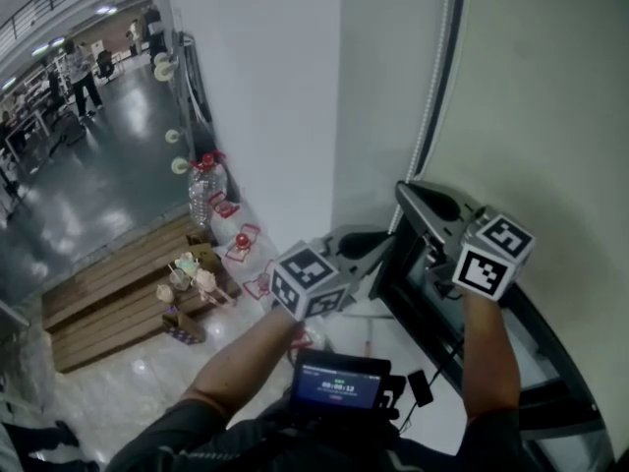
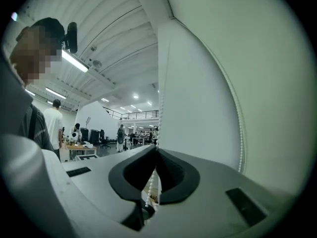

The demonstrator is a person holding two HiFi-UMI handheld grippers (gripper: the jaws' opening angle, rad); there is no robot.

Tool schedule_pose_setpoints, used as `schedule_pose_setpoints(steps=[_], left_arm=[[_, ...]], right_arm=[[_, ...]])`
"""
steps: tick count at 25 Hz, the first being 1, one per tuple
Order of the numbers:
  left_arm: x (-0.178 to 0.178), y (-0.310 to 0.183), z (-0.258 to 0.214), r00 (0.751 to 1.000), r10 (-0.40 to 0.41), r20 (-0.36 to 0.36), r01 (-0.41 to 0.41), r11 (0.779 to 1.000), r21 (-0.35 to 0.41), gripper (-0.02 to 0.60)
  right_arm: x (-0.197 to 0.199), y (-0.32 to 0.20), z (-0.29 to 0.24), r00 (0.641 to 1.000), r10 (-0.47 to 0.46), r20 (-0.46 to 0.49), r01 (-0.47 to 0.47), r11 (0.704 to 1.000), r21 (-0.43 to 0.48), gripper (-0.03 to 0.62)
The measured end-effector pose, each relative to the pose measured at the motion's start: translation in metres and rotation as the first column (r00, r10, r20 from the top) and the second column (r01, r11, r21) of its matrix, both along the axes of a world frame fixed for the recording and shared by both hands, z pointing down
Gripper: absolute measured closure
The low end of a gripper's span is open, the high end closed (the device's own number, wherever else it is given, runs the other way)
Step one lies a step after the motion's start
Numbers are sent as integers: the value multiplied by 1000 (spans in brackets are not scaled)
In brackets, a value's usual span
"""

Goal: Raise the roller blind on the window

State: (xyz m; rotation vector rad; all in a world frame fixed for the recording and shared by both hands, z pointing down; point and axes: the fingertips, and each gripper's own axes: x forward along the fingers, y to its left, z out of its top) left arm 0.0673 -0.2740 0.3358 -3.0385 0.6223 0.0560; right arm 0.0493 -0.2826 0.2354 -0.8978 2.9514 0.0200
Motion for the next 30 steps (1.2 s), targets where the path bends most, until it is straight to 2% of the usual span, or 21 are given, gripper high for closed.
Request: schedule_pose_setpoints(steps=[4, 11, 16, 21, 24, 26, 30], left_arm=[[3, -1, 4, 1000, 5, 4, -5, 1000, -2, 584], [17, 2, 31, 999, 19, 34, -17, 998, -54, 584], [19, 3, 61, 996, 21, 85, -13, 996, -90, 584], [19, 6, 58, 999, 7, 48, -3, 997, -80, 584], [4, 5, 63, 999, -3, 53, 8, 996, -85, 574], [-13, 4, 60, 999, -14, 41, 18, 994, -105, 507], [-45, 1, 16, 998, -52, -25, 50, 996, -76, 506]], right_arm=[[5, -2, 5, 1000, -5, 24, 6, 1000, -28, 583], [11, 0, 34, 1000, 8, -14, -9, 997, -72, 583], [14, 0, 64, 999, 9, -33, -12, 993, -119, 583], [17, 2, 68, 1000, 3, -19, -6, 991, -132, 583], [18, -2, 70, 1000, 4, -23, -7, 991, -134, 583], [16, -3, 71, 1000, -1, -17, -1, 991, -136, 583], [11, 2, 70, 1000, -13, -12, 12, 991, -130, 583]])
